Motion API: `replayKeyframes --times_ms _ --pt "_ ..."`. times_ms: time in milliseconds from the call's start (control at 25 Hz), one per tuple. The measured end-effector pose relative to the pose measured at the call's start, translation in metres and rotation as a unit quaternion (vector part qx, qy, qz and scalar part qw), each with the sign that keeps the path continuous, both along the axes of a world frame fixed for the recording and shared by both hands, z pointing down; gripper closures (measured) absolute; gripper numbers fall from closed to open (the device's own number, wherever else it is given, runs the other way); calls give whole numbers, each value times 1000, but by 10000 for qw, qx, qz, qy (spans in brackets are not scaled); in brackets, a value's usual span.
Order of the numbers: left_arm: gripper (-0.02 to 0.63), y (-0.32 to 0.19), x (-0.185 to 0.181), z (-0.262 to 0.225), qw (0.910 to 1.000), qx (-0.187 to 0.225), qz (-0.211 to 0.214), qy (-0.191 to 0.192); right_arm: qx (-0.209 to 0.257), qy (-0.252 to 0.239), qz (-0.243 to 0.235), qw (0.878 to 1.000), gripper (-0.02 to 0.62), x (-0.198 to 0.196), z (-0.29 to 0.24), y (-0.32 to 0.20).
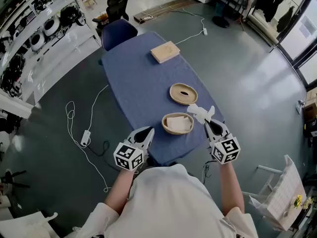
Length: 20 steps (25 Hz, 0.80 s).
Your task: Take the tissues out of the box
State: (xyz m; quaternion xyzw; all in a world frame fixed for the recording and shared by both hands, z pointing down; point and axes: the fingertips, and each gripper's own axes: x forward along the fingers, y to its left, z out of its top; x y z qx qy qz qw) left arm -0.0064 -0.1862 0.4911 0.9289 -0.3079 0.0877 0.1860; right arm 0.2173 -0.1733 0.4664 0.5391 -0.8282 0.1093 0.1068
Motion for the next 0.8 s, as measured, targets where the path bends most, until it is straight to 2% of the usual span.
replayKeyframes --times_ms 360,800 --pt "598 -2 3 -27 9996 250 41 127 178 -108 264 9994 563 8 -23 18" --pt "598 -1 4 -29 9994 293 120 157 307 -174 373 9987 563 6 -28 26"
